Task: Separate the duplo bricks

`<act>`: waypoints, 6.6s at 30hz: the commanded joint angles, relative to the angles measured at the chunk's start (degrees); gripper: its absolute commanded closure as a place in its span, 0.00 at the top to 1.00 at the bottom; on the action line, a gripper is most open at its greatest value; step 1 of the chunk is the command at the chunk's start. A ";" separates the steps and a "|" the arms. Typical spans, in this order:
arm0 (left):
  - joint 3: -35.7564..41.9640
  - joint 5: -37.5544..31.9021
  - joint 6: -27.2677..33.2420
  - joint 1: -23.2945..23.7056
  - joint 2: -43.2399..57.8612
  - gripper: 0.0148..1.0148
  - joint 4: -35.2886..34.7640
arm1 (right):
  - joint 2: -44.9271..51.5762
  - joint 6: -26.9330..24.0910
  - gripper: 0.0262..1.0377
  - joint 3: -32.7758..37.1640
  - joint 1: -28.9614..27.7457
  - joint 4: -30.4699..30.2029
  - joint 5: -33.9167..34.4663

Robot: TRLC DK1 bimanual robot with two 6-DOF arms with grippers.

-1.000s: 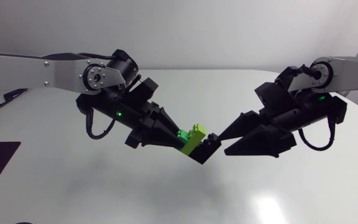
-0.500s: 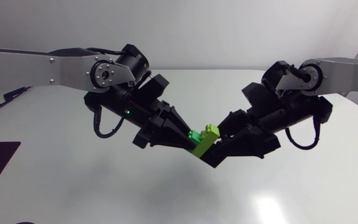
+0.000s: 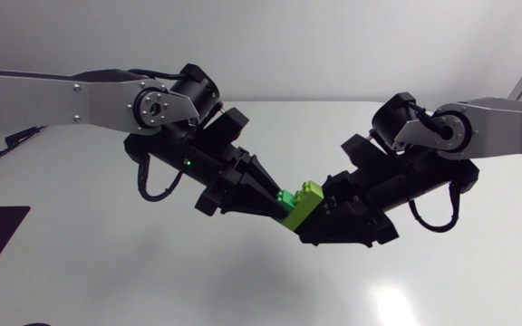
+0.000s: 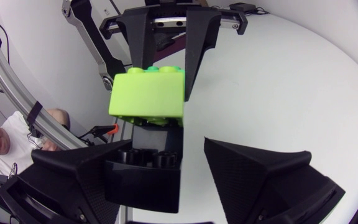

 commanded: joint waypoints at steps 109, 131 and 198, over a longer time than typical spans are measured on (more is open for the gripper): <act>-7.86 -47.73 -0.54 -8.23 -2.17 0.90 3.94 | 0.31 11.09 0.26 -21.59 5.28 32.98 31.53; -8.65 -47.73 -0.63 -8.94 -2.87 0.90 3.94 | -3.38 10.65 0.87 -24.31 6.52 31.31 34.78; -3.64 -17.50 -1.07 -9.64 -6.12 0.90 4.03 | -26.41 5.20 0.24 -15.61 -2.80 7.76 8.59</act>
